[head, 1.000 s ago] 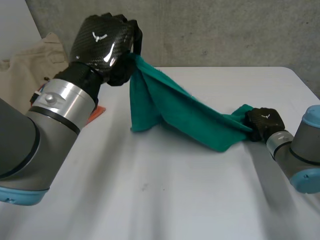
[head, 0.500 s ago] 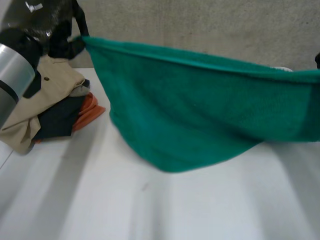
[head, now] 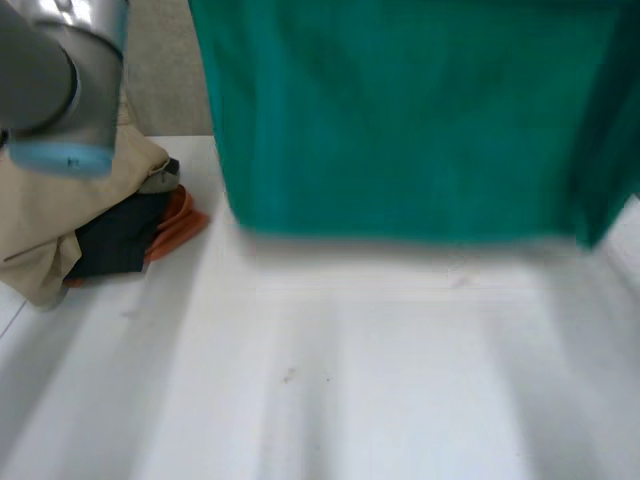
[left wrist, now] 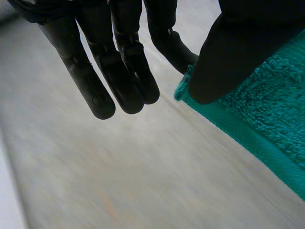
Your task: Fold the laundry.
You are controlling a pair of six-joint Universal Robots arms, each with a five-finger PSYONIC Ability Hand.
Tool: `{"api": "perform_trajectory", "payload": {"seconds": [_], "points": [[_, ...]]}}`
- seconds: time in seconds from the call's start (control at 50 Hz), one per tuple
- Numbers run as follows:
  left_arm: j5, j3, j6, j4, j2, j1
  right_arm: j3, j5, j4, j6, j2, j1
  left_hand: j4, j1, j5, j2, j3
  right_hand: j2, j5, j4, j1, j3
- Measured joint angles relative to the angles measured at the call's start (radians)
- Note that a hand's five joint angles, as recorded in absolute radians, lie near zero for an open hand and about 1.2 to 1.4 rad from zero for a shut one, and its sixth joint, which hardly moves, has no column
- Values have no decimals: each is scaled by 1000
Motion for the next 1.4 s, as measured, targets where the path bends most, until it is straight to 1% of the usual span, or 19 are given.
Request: {"api": "perform_trajectory", "payload": {"seconds": [0.06, 0.14, 0.24, 0.38, 0.44, 0.46, 0.48, 0.56, 0.58, 0.6, 0.64, 0.72, 0.82, 0.86, 1.0, 1.1, 1.16, 1.22, 1.4], "points": [[-25, 12, -5, 62, 4, 1, 23, 0, -157, 51, -27, 3, 0, 0, 0, 0, 0, 0, 9, 0, 0, 0], [-42, -37, -9, 67, 9, 3, 69, -26, -214, 75, -39, 12, 0, 0, 0, 0, 0, 0, 14, 0, 0, 0], [-43, -162, -9, 26, 12, 7, 143, -57, -164, 75, -21, 31, 0, 0, 6, 0, 0, 0, 20, 0, 0, 0], [-32, -387, -6, -14, 13, 8, 272, -69, -55, 70, 30, 52, 0, 0, 6, 0, 0, 0, 20, 0, 0, 1], [-24, -512, -4, -23, 11, 8, 356, -69, -17, 72, 76, 61, 0, 0, 6, 0, 0, 0, 20, 0, 0, 1], [-24, -512, -4, -23, 11, 8, 356, -69, -17, 72, 76, 61, 0, 0, 6, 0, 0, 0, 20, 0, 0, 1], [-20, -582, -3, -23, 7, 7, 402, -68, -5, 79, 114, 64, 0, 0, 6, 0, 0, 0, 20, 0, 0, 1], [-13, -673, -3, -18, 1, 9, 461, -65, 1, 96, 177, 63, 0, 0, 6, 0, 0, 0, 16, -2, 0, 0], [-11, -682, -3, -17, 0, 9, 467, -64, 1, 99, 186, 63, 0, 0, 6, 0, 0, -7, 7, -12, -1, -9], [-6, -702, -4, -15, -1, 10, 480, -62, 2, 107, 204, 61, 0, 0, 6, 0, 0, -57, -59, -72, -17, -66], [1, -721, -4, -13, -1, 11, 492, -60, 6, 117, 221, 58, 0, 0, 6, 0, 0, -157, -163, -172, -107, -167], [12, -739, -5, -13, 5, 11, 496, -58, 38, 122, 232, 55, 0, 0, 6, 0, 0, -321, -337, -338, -278, -332], [18, -747, -5, -15, 29, 11, 467, -59, 146, 109, 222, 53, 0, 0, 6, 0, 0, -465, -503, -497, -432, -480], [19, -753, -5, -18, 45, 11, 438, -61, 224, 96, 216, 52, 0, 0, 6, 0, 0, -524, -577, -567, -495, -554], [24, -776, -7, -21, 79, 11, 381, -67, 342, 31, 225, 32, 0, 0, 6, 0, 0, -586, -635, -615, -547, -611], [43, -795, -7, -22, 92, 11, 359, -69, 335, -63, 253, 13, 0, 0, 6, 0, 0, -576, -612, -605, -535, -599], [53, -804, -7, -23, 94, 10, 345, -73, 296, -114, 274, 6, 0, 0, 6, 0, 0, -497, -500, -513, -436, -506], [57, -808, -7, -23, 96, 10, 336, -82, 261, -137, 284, 0, 0, 0, 6, 0, 0, -479, -471, -484, -408, -478], [59, -818, -7, -24, 103, 11, 311, -176, 170, -201, 350, -14, 0, 0, 6, 0, 0, -478, -466, -481, -405, -474]]}}
